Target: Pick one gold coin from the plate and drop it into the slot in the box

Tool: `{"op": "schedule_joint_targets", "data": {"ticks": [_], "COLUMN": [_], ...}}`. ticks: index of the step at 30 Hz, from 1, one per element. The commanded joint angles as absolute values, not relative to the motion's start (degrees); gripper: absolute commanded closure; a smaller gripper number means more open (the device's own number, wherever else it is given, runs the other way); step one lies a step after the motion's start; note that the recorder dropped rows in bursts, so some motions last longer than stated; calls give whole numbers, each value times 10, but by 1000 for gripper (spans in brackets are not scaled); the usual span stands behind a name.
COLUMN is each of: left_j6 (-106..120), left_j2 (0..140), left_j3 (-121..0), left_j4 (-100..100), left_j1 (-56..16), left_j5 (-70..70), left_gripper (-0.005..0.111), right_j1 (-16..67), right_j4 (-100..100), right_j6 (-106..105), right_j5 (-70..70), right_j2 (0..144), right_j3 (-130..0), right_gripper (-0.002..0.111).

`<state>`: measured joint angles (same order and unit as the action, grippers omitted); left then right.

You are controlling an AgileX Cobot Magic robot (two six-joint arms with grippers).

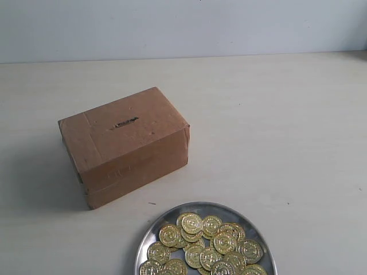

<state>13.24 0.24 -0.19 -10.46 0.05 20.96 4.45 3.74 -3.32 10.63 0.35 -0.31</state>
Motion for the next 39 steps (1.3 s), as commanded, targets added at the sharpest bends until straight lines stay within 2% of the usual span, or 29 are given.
{"op": "schedule_joint_targets", "data": {"ticks": [1,10,19,23,39], "left_j6": [133,133,133,133,133], "left_j2": [0,0,0,0,0], "left_j3": [0,0,0,0,0], "left_j4": [-112,-112,-112,-112,-112], "left_j1": [1,1,1,1,1], "left_j5": [204,204,204,204,204], "left_gripper": [107,107,107,107,107], "right_j1": [46,46,46,46,46], "right_j4": [54,54,117,235,249], "right_j6": [-28,-28,-3,22,33], "right_j5": [72,72,-49,-51,3], "right_j2": [0,0,0,0,0], "right_j3": [0,0,0,0,-12], "right_gripper": [108,108,108,108,108]}}
